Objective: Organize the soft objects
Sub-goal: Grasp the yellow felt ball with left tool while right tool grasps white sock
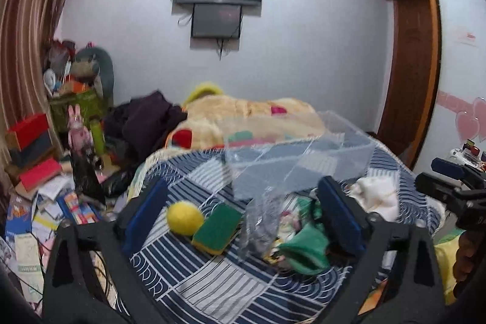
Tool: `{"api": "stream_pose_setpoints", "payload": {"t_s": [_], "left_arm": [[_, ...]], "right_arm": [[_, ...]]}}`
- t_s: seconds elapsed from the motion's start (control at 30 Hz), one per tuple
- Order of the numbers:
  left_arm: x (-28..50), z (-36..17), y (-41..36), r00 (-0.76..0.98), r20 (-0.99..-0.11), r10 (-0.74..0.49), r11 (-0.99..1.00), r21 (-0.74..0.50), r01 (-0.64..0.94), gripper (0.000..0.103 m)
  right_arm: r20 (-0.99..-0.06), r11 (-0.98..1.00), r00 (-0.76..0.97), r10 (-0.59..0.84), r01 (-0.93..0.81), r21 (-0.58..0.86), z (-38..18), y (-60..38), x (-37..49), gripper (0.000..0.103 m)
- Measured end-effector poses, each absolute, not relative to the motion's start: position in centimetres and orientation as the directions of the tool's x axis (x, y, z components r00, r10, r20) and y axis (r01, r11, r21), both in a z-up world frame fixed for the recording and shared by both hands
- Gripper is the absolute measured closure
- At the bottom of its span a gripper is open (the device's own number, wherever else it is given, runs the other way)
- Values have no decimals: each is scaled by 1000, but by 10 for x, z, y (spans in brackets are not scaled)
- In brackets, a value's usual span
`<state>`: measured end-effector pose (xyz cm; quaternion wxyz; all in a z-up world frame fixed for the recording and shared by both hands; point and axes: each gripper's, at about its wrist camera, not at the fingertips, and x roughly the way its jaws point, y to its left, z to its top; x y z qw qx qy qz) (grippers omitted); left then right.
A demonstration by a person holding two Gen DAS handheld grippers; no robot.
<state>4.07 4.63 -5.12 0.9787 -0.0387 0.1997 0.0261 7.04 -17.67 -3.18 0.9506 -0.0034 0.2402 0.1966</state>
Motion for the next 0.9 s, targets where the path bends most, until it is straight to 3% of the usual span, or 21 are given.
{"api": "stream_pose_setpoints", "payload": {"t_s": [0.03,0.23,0.47,0.63,0.77,0.83,0.9], "left_arm": [[44,-57,49,911,-410,36,996,-65,-68,20],[72,-84,70,870,-489,63,993,-57,-103,27],[98,-107,106,833,-548,72,979,-121,-164,34],[116,-127,127,795,-602,73,962,-168,-216,49],[124,-141,132,780,-625,17,952,-229,-204,57],[123,-140,128,782,-623,29,959,-203,-197,58],[121,-139,121,786,-617,45,968,-167,-186,59]], "right_arm": [[-476,923,796,373,-372,101,-35,-178,76,12],[-535,911,741,406,-377,168,-48,-177,91,30],[-555,900,713,429,-388,198,-55,-170,99,31],[-601,893,668,439,-398,210,-69,-161,107,32],[-645,894,633,428,-400,200,-81,-156,114,56],[-651,895,628,426,-398,202,-84,-157,115,60],[-650,896,632,422,-400,193,-82,-157,115,76]]}}
